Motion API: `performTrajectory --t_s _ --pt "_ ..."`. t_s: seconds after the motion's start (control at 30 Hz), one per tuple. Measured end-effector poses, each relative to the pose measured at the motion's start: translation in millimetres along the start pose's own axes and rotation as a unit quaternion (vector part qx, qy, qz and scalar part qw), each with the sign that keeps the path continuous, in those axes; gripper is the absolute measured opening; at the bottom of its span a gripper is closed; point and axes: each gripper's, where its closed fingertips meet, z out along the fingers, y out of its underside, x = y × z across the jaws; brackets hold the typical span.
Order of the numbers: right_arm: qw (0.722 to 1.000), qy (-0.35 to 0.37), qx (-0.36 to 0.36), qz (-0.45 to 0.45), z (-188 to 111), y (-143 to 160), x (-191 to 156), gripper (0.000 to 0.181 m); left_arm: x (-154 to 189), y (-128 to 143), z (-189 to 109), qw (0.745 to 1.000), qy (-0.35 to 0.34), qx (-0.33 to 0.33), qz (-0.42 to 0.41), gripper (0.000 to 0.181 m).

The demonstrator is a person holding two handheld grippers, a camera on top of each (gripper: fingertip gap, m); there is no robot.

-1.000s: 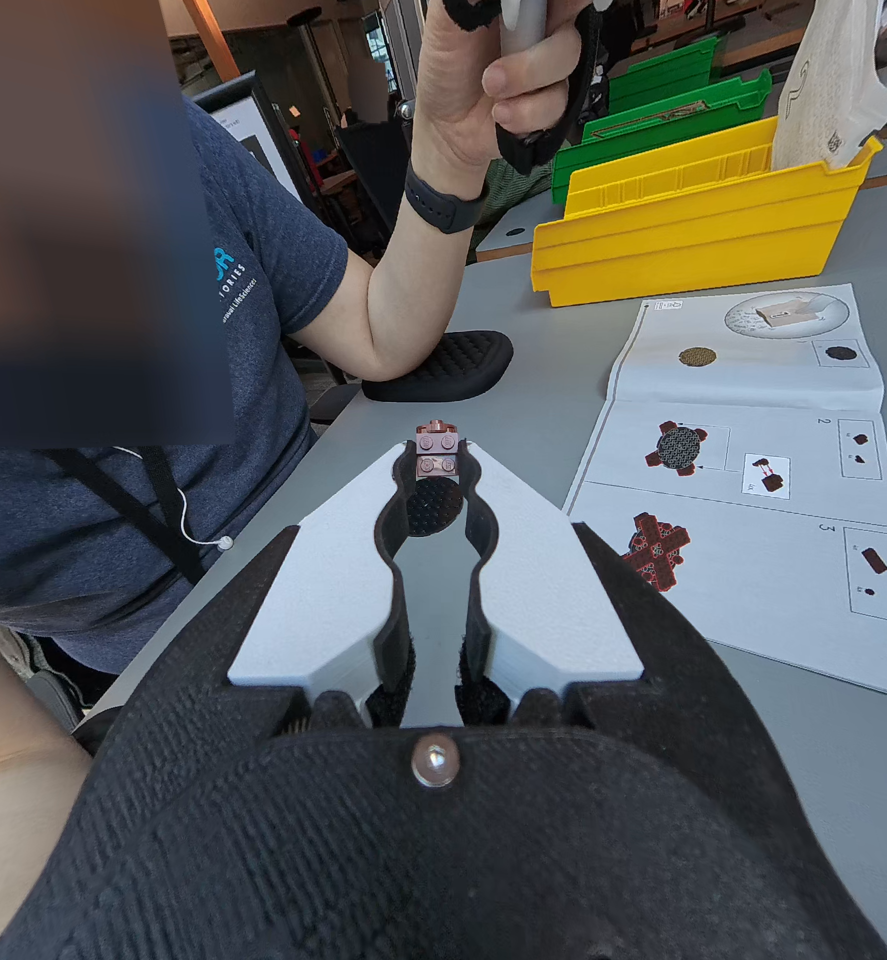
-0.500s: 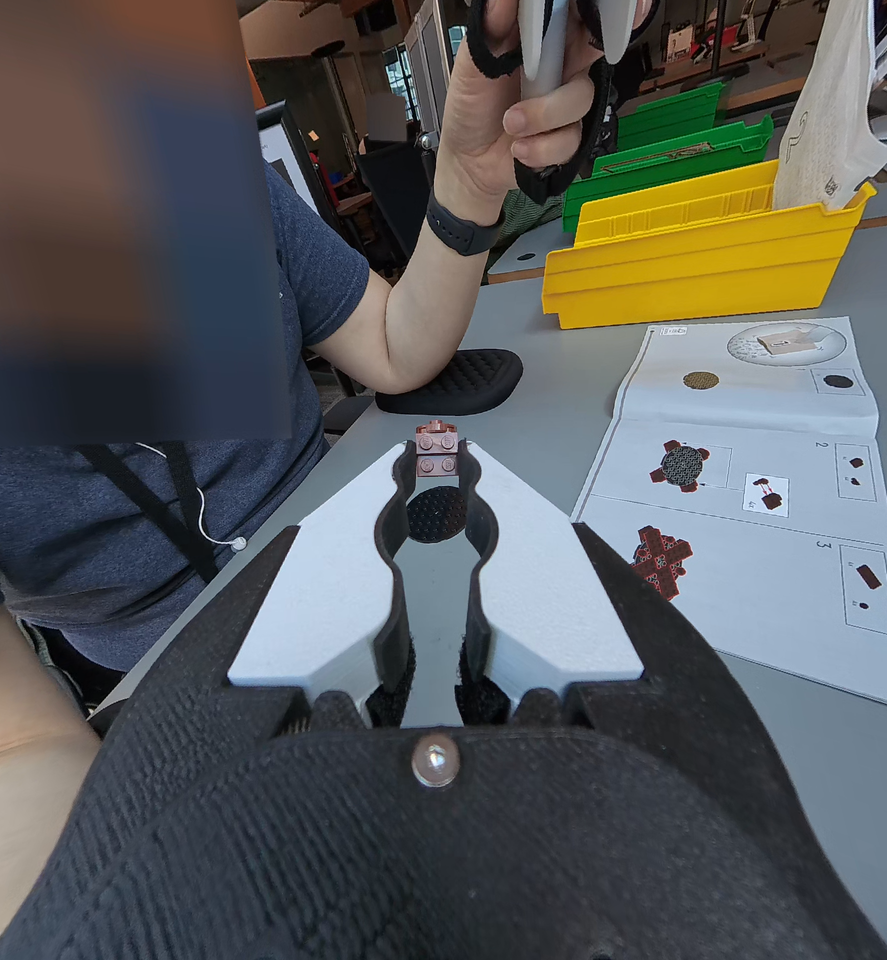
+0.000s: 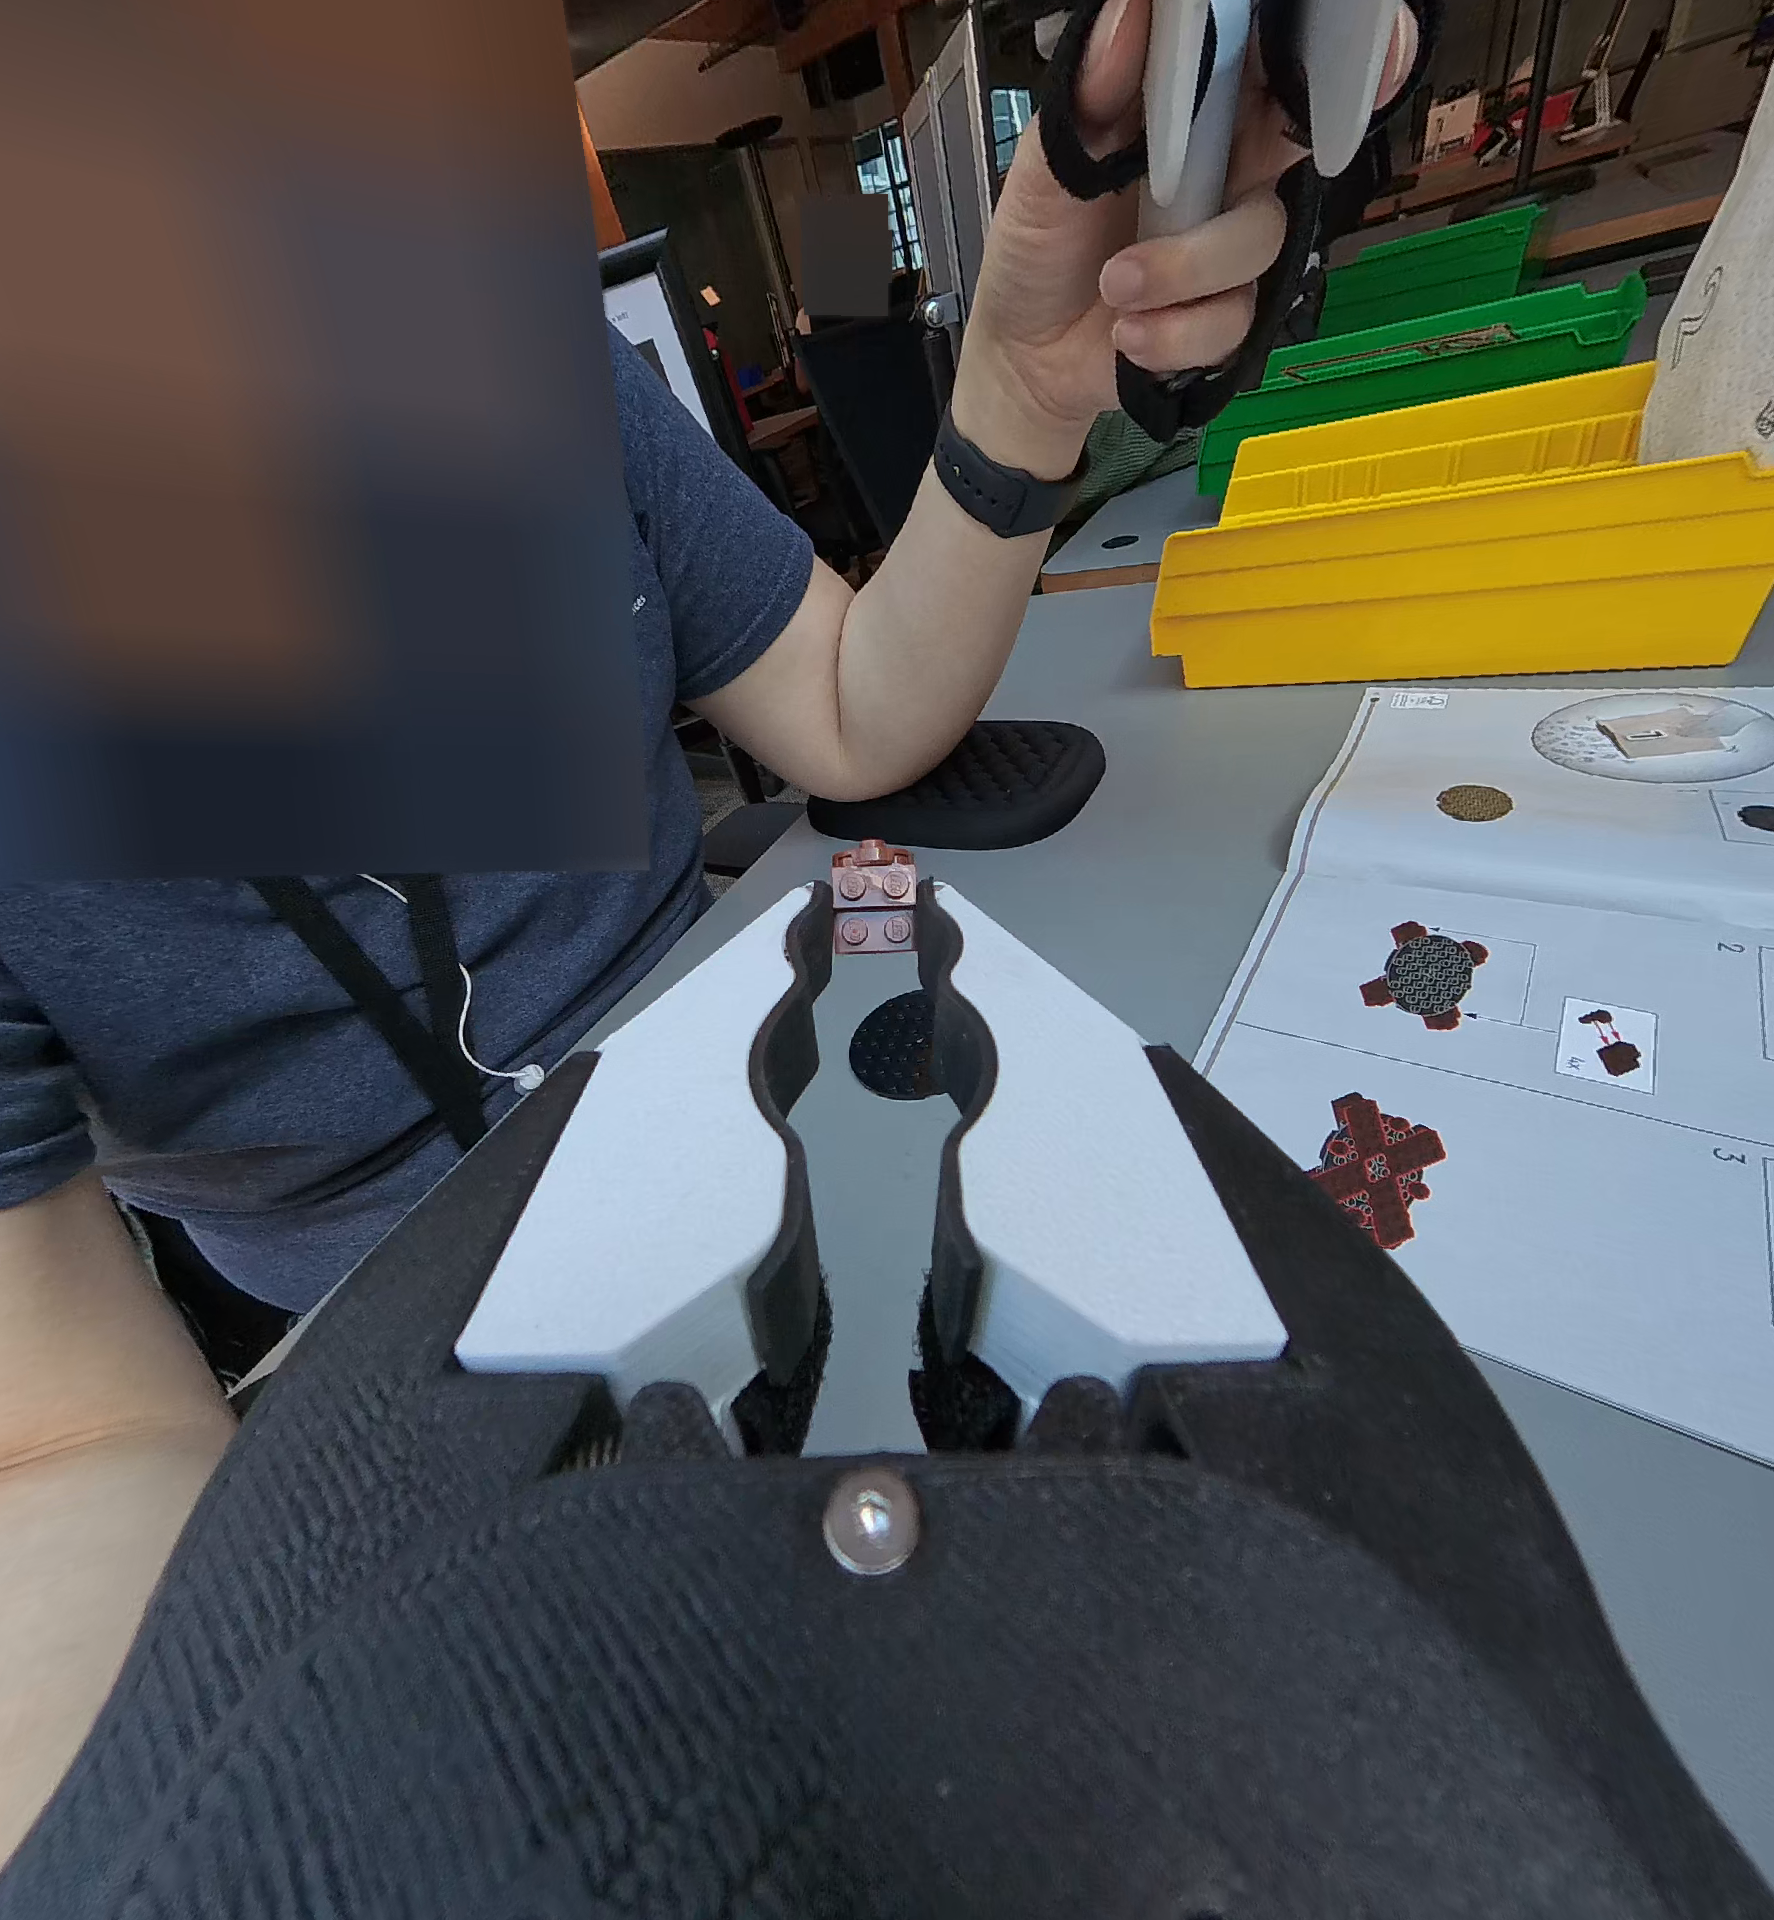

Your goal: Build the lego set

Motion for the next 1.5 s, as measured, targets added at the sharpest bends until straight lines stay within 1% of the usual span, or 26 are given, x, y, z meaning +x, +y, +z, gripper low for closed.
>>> performTrajectory --t_s 0.43,0.73,0.93,1.03,1.13,1.27,1.37,1.5 --pt "1.000 0.003 -0.001 0.000 0 0 1 0.015 2 3 2 1.000 0.004 -0.007 0.008 0.017" --pt "1.000 0.026 -0.012 0.008 1 3 11 0.015 0 1 -2 1.000 -0.004 -0.007 0.016 0.016" --pt "0.998 0.052 -0.027 0.010 2 6 19 0.015 -4 1 -6 0.999 -0.013 -0.011 0.040 0.017" --pt "0.997 0.070 -0.040 0.019 2 9 25 0.015 1 4 -6 0.997 -0.003 -0.026 0.071 0.018" --pt "0.996 0.074 -0.040 0.035 3 9 28 0.015 7 13 -8 0.989 -0.003 -0.058 0.137 0.018" --pt "0.996 0.071 -0.050 0.035 5 10 26 0.015 20 22 -4 0.973 0.006 -0.076 0.216 0.020" --pt "0.995 0.070 -0.060 0.032 7 12 24 0.015 26 31 1 0.966 0.013 -0.095 0.242 0.022" --pt "0.994 0.077 -0.077 0.025 9 13 23 0.015 27 34 2 0.965 0.018 -0.102 0.241 0.022"
